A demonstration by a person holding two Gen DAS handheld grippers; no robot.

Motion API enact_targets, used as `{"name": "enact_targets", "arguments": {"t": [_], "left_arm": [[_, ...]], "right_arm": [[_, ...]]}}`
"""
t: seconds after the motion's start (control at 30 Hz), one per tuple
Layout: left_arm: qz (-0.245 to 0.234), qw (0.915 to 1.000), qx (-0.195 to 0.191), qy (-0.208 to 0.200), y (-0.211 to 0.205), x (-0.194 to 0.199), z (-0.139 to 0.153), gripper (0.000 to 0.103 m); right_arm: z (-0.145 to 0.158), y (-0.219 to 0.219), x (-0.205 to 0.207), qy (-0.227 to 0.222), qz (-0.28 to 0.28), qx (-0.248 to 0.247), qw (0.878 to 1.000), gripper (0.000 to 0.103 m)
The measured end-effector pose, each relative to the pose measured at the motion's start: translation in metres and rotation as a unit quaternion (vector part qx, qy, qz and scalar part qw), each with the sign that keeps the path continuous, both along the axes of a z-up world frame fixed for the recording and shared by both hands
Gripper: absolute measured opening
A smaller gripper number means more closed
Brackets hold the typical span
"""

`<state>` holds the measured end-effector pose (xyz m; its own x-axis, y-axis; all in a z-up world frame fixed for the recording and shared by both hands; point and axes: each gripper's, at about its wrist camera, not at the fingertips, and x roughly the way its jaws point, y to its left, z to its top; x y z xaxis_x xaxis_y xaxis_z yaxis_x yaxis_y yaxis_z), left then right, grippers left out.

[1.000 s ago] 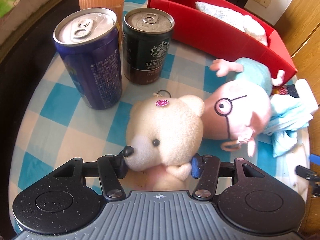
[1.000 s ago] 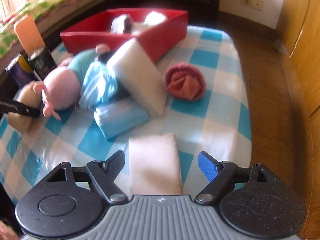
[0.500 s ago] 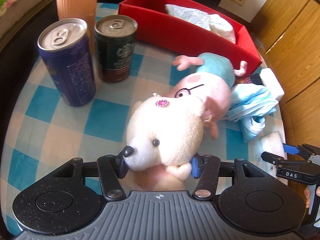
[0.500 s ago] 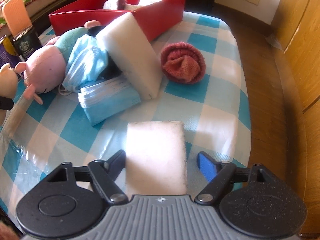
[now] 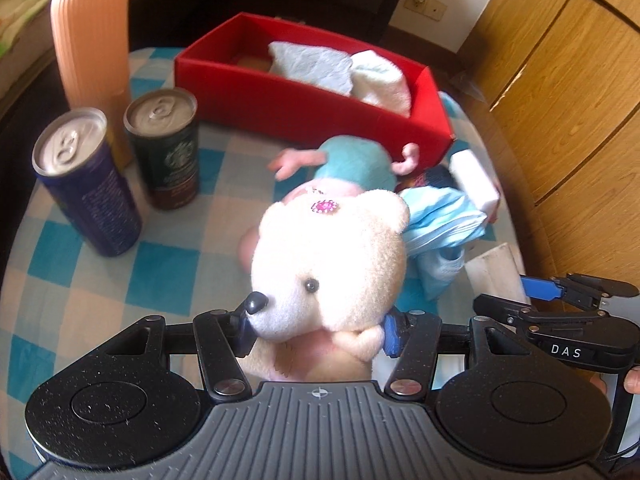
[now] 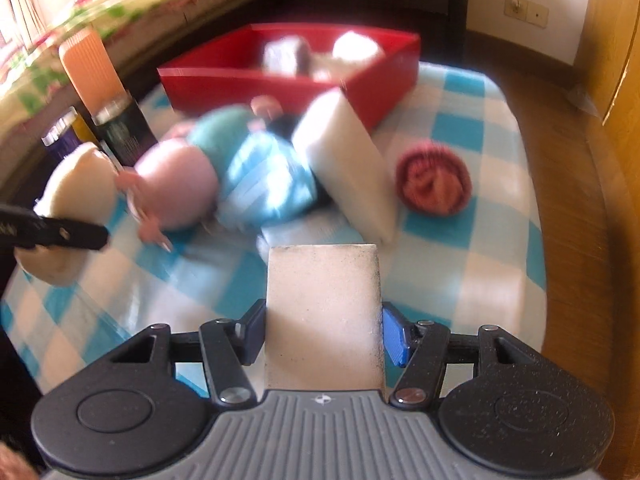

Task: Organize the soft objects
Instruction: 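Carry the bear and block into the red box and open both tools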

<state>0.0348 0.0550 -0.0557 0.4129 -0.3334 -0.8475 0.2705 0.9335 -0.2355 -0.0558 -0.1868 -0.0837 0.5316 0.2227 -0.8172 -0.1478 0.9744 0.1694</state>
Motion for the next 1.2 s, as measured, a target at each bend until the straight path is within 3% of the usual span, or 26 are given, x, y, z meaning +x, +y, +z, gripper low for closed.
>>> {"name": "enact_targets", "arguments": {"t": [0.53,0.87,1.2], "left_arm": [[0.032,0.9951,-0.054,-0.076,-0.007,0.021,0.060,0.058],[0.053,0.9860,-0.081,-0.136,-0.017,0.046,0.101,0.060],[0.087,0.9809,-0.080,-0.155,-0.019,0.085,0.104,0.060]], "right_arm": [[0.081,0.008,0.018,-0.118,-0.016,0.048,0.992,0.037],[0.129,0.002,0.047,-0.193,-0.053,0.073,0.977,0.037],[0.140,0.002,0.084,-0.219,-0.070,0.073,0.970,0.037]]}}
